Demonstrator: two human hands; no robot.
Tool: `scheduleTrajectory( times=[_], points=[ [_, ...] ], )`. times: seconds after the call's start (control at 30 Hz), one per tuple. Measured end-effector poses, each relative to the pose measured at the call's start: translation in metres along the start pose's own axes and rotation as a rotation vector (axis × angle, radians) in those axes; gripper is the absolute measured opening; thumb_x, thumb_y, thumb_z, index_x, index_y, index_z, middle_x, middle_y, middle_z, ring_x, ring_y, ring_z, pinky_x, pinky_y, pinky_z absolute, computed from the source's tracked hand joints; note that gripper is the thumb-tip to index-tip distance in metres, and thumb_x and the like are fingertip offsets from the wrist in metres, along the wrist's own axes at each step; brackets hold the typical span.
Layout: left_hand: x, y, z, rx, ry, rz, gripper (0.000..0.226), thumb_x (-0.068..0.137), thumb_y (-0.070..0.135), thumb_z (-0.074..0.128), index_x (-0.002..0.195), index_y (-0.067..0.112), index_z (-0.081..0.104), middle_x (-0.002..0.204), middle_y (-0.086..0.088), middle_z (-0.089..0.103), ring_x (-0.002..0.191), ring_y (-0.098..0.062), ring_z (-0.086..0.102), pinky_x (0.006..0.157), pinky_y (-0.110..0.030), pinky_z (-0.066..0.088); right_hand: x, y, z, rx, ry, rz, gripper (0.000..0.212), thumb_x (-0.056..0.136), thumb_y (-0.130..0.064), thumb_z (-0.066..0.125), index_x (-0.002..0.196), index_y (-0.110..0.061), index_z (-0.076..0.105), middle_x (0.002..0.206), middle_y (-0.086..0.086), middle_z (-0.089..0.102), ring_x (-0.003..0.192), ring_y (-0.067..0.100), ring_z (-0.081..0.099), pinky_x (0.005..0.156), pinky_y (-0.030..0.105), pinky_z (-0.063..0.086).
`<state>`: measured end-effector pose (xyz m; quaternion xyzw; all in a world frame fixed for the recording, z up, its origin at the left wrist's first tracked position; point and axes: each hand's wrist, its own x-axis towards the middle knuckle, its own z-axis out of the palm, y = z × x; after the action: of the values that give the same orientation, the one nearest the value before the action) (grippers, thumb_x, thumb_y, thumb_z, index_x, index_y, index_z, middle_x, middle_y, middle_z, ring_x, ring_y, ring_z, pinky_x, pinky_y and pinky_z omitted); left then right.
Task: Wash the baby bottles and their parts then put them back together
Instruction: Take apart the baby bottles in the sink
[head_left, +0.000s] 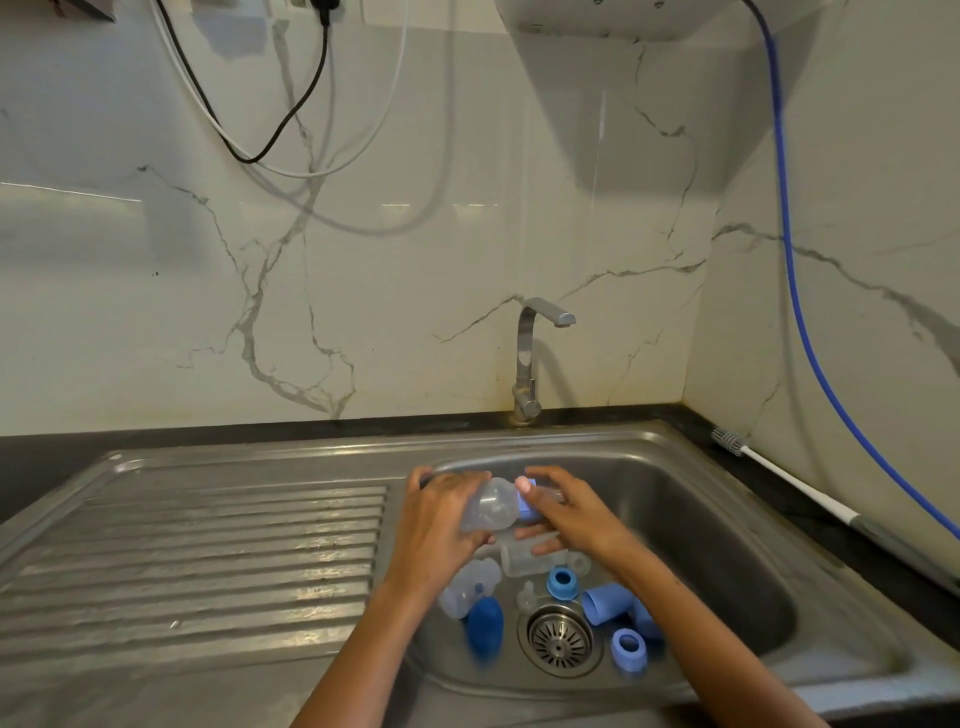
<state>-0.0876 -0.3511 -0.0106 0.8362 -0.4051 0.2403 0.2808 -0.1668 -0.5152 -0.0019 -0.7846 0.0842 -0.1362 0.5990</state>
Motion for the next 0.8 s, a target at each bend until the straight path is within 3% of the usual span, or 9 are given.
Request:
scheduleTrajectory(
  times=[0.1,0.2,0.37,0.43,0.53,0.63,0.8],
  points=[
    [0.001,-0.001,-0.001,-0.003,-0.005,-0.006,0.068,0.068,0.041,0.081,0.129,0.025,0.056,0.125,0.008,0.063,0.12,-0.007,0.052,0.104,-0.018,0.013,0.001,0.0,-0.004,-0.003,0.055,-0.045,0.025,0.088,-0.02,0.067,0.111,-0.024,0.06,0.114,0.008,0.063,0.091,0.019,0.07,0.071,0.028,0.06],
    [0.003,-0.002,0.0,-0.01,0.002,-0.029,0.069,0.068,0.042,0.082,0.129,0.026,0.056,0.125,0.007,0.063,0.119,-0.009,0.052,0.104,-0.02,0.017,-0.002,-0.002,-0.01,0.066,0.044,-0.1,0.036,0.082,-0.01,0.073,0.115,-0.021,0.065,0.118,0.002,0.061,0.106,0.019,0.063,0.075,0.023,0.057],
    [0.002,-0.004,-0.001,-0.049,0.01,-0.082,0.071,0.065,0.046,0.082,0.127,0.023,0.057,0.122,0.005,0.063,0.114,-0.012,0.052,0.1,-0.024,0.027,-0.003,-0.006,-0.025,0.012,0.09,-0.144,0.042,0.077,0.003,0.073,0.114,-0.015,0.067,0.119,0.001,0.066,0.11,0.015,0.062,0.089,0.027,0.053],
    [0.002,-0.006,-0.001,-0.064,0.024,-0.106,0.071,0.065,0.045,0.083,0.127,0.023,0.058,0.122,0.004,0.064,0.114,-0.014,0.052,0.1,-0.026,0.03,0.0,-0.003,-0.03,0.08,0.146,-0.1,0.038,0.081,-0.003,0.071,0.116,-0.014,0.064,0.118,0.007,0.065,0.105,0.019,0.065,0.082,0.024,0.055],
    [0.002,-0.008,-0.001,-0.078,0.027,-0.096,0.07,0.063,0.046,0.084,0.125,0.022,0.06,0.119,0.003,0.066,0.11,-0.015,0.054,0.098,-0.028,0.032,0.006,0.001,-0.026,0.287,0.318,0.076,0.03,0.094,-0.023,0.059,0.117,-0.004,0.056,0.11,0.02,0.065,0.078,0.022,0.07,0.062,0.023,0.059],
    [0.002,-0.008,0.003,-0.053,0.003,-0.095,0.071,0.06,0.049,0.084,0.122,0.021,0.062,0.117,0.003,0.066,0.107,-0.014,0.052,0.094,-0.026,0.031,0.011,0.01,-0.026,0.013,0.541,0.021,0.037,0.097,-0.029,0.052,0.12,0.001,0.053,0.099,0.018,0.063,0.059,0.015,0.061,0.047,0.016,0.052],
    [0.002,-0.012,0.006,-0.017,-0.081,-0.132,0.073,0.061,0.056,0.08,0.123,0.024,0.059,0.121,0.005,0.062,0.109,-0.012,0.047,0.093,-0.024,0.029,0.015,0.01,-0.027,-0.068,0.55,-0.068,0.034,0.096,-0.03,0.053,0.119,-0.005,0.053,0.088,0.004,0.062,0.059,0.01,0.06,0.044,0.011,0.048]
  ],
)
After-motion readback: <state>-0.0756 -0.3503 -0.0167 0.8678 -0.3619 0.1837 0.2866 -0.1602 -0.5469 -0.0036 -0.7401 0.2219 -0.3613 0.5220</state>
